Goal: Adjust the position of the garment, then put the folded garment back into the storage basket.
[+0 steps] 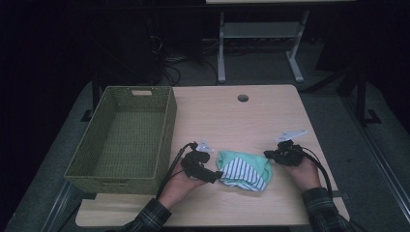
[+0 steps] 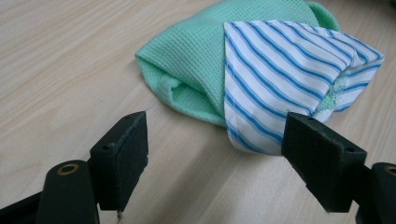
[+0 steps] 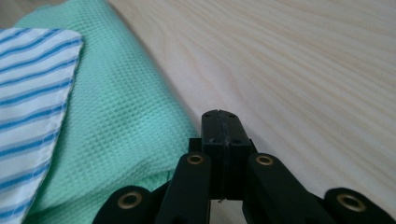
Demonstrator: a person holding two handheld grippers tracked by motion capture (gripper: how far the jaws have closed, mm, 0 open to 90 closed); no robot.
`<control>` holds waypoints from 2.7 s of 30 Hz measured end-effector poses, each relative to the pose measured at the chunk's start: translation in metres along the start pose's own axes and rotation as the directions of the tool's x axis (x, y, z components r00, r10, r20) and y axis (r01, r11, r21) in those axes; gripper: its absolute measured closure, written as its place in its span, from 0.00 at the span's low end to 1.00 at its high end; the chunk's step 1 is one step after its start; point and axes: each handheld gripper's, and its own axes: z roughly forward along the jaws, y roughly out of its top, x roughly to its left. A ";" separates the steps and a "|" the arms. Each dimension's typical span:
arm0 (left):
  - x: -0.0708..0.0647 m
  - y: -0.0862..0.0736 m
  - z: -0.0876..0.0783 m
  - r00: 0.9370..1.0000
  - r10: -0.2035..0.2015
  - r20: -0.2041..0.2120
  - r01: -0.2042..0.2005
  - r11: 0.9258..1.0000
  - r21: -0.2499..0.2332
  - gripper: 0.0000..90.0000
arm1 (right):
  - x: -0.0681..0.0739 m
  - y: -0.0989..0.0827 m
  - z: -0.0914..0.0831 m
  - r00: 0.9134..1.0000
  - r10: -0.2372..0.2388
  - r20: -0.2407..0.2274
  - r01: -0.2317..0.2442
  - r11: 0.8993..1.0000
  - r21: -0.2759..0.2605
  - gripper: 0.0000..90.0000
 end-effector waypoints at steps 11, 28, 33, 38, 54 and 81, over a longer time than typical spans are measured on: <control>0.002 -0.003 -0.005 1.000 0.001 -0.005 -0.001 1.000 -0.002 0.25 | 0.013 -0.015 -0.012 1.000 -0.016 -0.006 0.016 1.000 0.012 1.00; -0.002 -0.001 -0.007 1.000 0.023 0.009 -0.024 1.000 0.001 0.25 | 0.039 -0.040 -0.031 0.998 -0.017 -0.061 0.017 1.000 0.004 1.00; -0.004 -0.002 -0.009 0.999 0.041 0.018 -0.041 0.999 0.004 0.25 | 0.050 -0.041 -0.032 0.997 -0.026 -0.079 0.026 1.000 0.009 1.00; -0.005 -0.003 -0.011 0.998 0.053 0.018 -0.053 0.999 0.007 0.25 | 0.062 -0.042 -0.031 0.994 -0.046 -0.104 0.048 0.999 0.016 1.00; -0.006 -0.006 -0.015 0.997 0.076 0.025 -0.076 0.997 0.009 0.25 | 0.085 -0.036 -0.023 0.983 -0.093 -0.156 0.094 0.996 0.004 0.99; -0.014 0.008 -0.013 0.987 0.155 0.047 -0.155 0.988 0.013 0.24 | 0.017 -0.060 -0.033 0.977 0.089 0.195 -0.076 0.994 -0.076 0.12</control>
